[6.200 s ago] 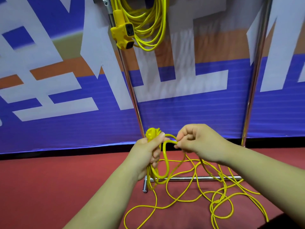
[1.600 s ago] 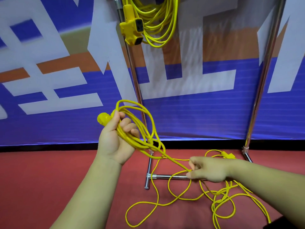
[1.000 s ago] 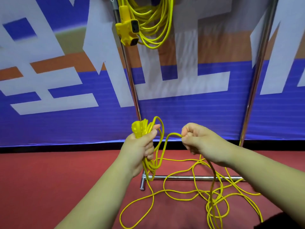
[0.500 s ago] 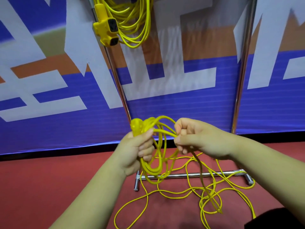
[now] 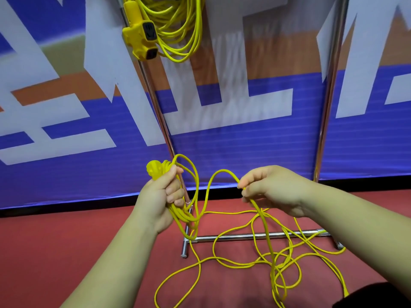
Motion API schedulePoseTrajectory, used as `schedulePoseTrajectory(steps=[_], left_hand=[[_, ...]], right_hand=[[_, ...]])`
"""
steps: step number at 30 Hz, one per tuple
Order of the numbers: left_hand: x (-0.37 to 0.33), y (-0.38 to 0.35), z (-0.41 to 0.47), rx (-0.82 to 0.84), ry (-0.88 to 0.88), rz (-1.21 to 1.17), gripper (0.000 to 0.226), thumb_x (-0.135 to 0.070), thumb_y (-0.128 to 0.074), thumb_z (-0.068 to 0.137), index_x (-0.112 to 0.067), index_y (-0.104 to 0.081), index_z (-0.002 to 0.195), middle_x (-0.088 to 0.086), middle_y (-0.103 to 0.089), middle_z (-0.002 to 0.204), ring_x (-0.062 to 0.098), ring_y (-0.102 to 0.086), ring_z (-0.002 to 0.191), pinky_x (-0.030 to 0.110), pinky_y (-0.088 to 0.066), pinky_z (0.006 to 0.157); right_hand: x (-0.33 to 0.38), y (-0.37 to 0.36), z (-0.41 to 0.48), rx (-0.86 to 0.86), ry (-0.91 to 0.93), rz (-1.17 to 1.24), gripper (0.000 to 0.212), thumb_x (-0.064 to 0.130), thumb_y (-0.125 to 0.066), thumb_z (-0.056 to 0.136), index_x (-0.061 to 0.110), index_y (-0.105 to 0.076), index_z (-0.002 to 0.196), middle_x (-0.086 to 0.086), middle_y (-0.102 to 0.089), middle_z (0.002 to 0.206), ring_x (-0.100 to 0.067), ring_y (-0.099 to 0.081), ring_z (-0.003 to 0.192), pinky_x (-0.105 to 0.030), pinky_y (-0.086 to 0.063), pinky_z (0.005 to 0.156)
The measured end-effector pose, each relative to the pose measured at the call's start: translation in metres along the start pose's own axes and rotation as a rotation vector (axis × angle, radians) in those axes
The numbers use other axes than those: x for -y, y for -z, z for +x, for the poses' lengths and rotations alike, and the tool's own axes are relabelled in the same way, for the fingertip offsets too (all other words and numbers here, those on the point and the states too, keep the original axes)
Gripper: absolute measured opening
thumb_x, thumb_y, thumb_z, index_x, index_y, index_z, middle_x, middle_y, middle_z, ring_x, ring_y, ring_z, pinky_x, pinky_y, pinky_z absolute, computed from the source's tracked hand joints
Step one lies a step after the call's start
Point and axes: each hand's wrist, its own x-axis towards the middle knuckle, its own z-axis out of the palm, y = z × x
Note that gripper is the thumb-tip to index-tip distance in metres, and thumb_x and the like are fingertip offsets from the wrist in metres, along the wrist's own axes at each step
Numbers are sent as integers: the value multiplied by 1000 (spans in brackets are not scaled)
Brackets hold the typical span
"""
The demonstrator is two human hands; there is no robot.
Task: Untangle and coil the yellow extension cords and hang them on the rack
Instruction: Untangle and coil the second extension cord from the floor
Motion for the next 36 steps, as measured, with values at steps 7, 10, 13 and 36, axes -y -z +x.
schedulePoseTrajectory(steps=[7, 10, 13, 36], left_hand=[[9, -11, -10, 65, 60, 237, 21, -30, -62, 86, -12, -57, 77, 5, -48, 60, 16, -49, 48, 27, -49, 49], [16, -19, -14, 74, 93, 306, 25, -27, -60, 92, -7, -61, 77, 14, -64, 72, 26, -68, 62, 36, -59, 60], [23, -26, -18, 88, 141, 322, 25, -23, -53, 101, -1, -57, 88, 22, -71, 83, 34, -74, 75, 39, -62, 64], [11, -38, -26, 429, 383, 55, 32, -39, -77, 80, -9, -66, 84, -4, -32, 48, 7, -32, 38, 21, -37, 42]], right_hand=[[6, -12, 2, -64, -80, -31, 11, 3, -69, 83, 10, -76, 86, -7, -67, 68, -16, -60, 62, -21, -47, 52], [9, -19, 4, -60, -115, 87, 9, 1, -69, 86, 9, -73, 88, -5, -69, 65, -12, -67, 58, -19, -54, 51], [12, -23, 5, -75, -133, 240, 10, 0, -70, 86, 8, -72, 92, -8, -74, 78, -15, -72, 68, -22, -60, 62], [0, 15, 11, -184, 305, -299, 13, 30, -85, 76, 23, -76, 82, 10, -72, 72, -4, -61, 63, -34, -54, 69]])
